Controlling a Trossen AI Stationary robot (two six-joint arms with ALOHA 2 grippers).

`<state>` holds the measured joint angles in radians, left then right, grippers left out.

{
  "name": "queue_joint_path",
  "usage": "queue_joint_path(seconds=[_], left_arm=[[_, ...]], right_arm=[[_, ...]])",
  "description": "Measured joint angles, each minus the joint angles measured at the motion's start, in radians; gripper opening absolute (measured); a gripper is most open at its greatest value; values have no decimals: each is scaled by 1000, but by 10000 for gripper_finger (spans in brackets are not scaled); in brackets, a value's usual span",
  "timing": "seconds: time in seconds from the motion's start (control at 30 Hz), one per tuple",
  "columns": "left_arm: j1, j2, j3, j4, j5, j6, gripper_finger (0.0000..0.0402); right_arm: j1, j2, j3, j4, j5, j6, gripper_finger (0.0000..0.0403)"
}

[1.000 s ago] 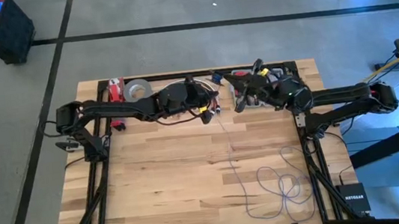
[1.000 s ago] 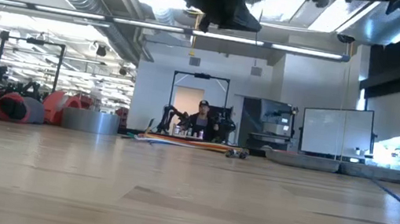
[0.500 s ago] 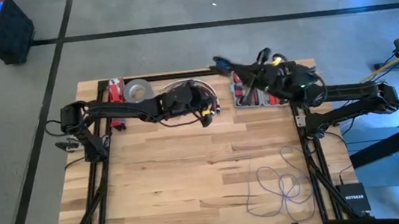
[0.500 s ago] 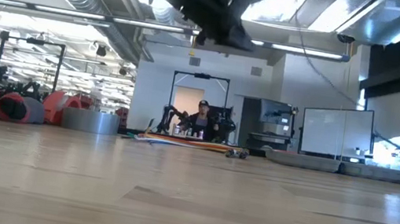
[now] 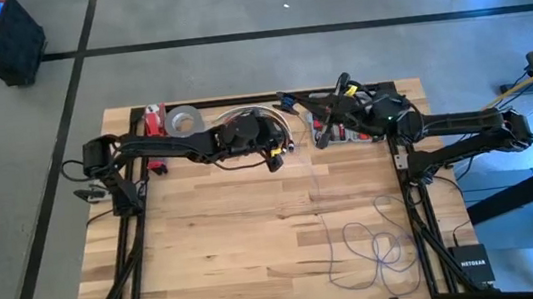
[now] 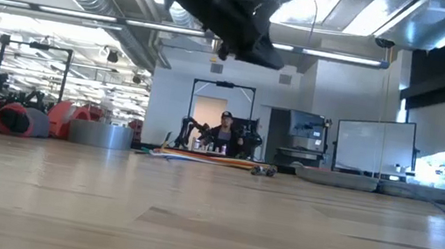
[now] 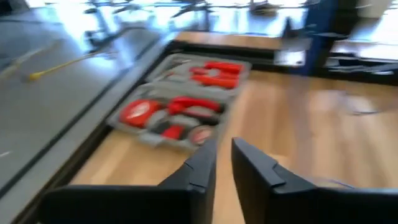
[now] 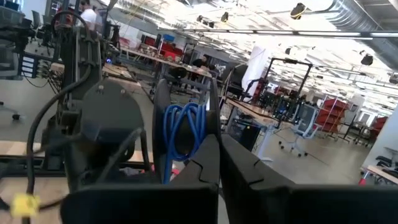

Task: Coil cords
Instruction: Coil the blue wire on the black spool

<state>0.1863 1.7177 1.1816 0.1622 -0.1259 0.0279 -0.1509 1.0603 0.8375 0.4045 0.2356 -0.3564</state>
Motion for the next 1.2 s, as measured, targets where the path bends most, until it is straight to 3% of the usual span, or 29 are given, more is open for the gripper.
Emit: queue_joint_path(seconds=[0.1, 0.17, 0.43, 0.63, 0.77, 1.0, 1.2], left_arm=[[0, 1, 0, 24, 156, 34, 83], [-1, 1, 0, 74, 197, 38, 100], [3, 91, 1, 233, 147, 47, 127], [15, 105, 2, 247, 146, 58, 127], [15, 106, 2, 249, 151, 77, 104], [15, 106, 2, 252, 175, 96, 14], [16, 106, 2, 256, 166, 118, 3]], right_arm=[[0, 0, 0, 5, 0, -12, 3], [0, 0, 0, 4, 1, -15, 3], [0, 0, -1, 9, 4, -15, 3], [0, 1, -2, 6, 4, -16, 3], [0, 1, -2, 6, -2, -16, 3], [0, 1, -2, 8, -3, -16, 3], [0, 1, -2, 8, -4, -16, 3]])
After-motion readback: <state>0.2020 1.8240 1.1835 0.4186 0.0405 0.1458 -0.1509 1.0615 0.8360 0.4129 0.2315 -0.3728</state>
